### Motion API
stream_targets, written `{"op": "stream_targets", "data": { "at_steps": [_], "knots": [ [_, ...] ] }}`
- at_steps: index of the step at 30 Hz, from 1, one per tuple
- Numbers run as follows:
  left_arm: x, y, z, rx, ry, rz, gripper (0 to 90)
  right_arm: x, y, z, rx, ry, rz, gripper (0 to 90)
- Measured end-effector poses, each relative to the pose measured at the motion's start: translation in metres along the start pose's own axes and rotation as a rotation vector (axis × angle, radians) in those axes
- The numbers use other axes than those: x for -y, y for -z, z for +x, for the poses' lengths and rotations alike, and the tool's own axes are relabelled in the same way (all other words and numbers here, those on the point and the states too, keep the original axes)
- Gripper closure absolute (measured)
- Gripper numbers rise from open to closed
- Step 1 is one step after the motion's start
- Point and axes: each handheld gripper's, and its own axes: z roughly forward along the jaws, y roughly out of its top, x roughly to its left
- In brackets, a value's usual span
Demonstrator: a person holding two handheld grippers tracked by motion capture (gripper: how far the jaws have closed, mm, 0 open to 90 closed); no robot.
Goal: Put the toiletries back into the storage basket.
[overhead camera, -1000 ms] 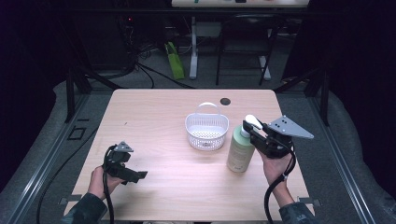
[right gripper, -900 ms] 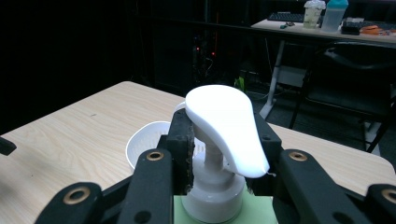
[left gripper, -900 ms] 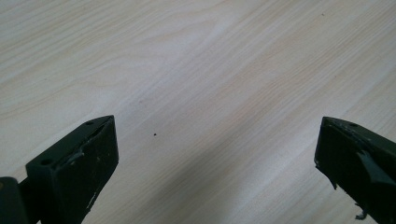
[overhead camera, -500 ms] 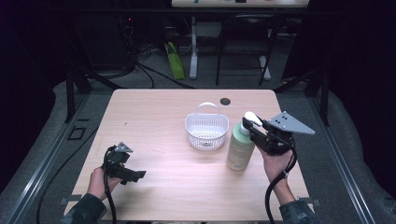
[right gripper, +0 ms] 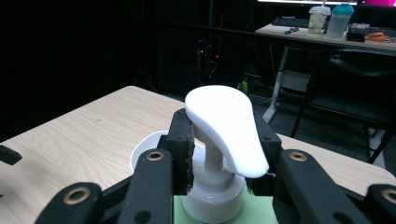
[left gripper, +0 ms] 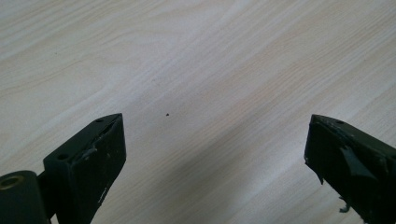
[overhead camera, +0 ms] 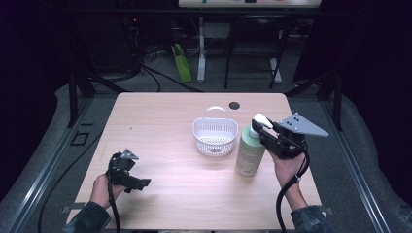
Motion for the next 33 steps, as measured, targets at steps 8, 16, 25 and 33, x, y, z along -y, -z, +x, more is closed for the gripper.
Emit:
{"op": "stream_targets", "data": {
  "at_steps": [8, 16, 25, 33],
  "knots": [
    [0.001, 0.001, -0.001, -0.011, 0.002, 0.006, 6.3, -0.006, 0.002, -0.001, -0.007, 0.006, -0.006, 67.7],
    [0.001, 0.001, 0.0, 0.009, -0.001, -0.003, 4.3, -0.016, 0.007, 0.0, -0.005, 0.009, -0.025, 67.7],
    [0.001, 0.003, 0.002, 0.019, 0.001, -0.013, 3.1, -0.024, 0.008, -0.002, -0.02, 0.003, -0.028, 67.7],
    [0.0, 0.001, 0.001, 0.021, -0.006, 0.0, 3.2, -0.036, 0.008, 0.001, -0.019, 0.012, -0.05, 67.7]
  ]
}}
